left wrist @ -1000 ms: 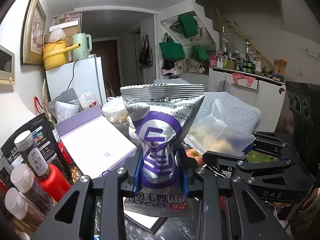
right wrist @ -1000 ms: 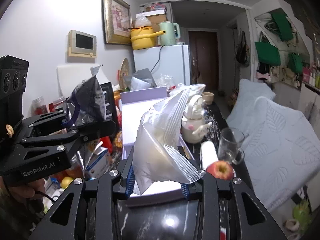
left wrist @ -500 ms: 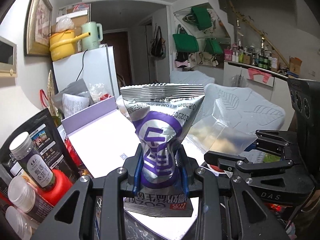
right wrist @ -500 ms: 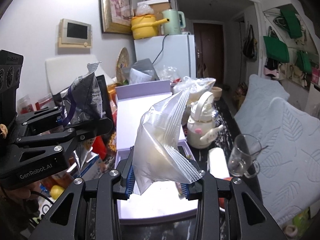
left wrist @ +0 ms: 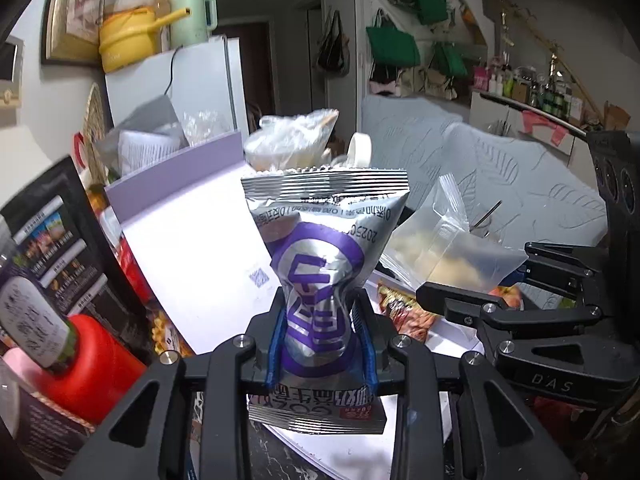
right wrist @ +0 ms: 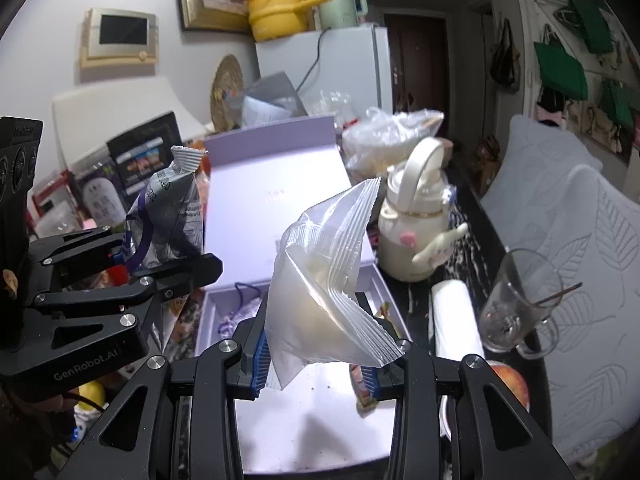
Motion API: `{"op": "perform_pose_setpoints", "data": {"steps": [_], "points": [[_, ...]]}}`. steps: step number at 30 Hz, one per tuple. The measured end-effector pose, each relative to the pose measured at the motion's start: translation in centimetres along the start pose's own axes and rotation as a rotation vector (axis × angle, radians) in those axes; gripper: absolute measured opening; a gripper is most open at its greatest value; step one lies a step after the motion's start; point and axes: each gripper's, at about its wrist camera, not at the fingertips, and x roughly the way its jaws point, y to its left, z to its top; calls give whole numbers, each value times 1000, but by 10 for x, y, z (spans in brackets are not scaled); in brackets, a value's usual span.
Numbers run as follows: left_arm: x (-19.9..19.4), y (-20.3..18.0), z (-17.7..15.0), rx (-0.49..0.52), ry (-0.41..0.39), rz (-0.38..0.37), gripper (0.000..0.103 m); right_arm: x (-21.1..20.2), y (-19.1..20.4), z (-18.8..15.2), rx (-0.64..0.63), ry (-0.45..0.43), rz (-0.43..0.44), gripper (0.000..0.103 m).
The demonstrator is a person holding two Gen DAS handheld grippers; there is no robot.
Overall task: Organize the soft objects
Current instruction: 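Lower the silver bag into the lavender box with the left gripper while the right lowers the zip bag there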
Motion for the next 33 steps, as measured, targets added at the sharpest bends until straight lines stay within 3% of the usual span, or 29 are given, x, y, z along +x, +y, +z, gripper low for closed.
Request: {"op": "perform_pose_setpoints", "data": {"steps": [10, 23, 33], "points": [[50, 7, -14, -10, 121, 12, 31, 43, -7, -14, -1, 93, -31, 36], [91, -2, -43, -17, 274, 6, 31, 69, -13, -32, 11, 183, -63, 36], [103, -2, -45, -25, 327, 40, 33, 77, -18, -38, 31, 242, -101, 42]]}}
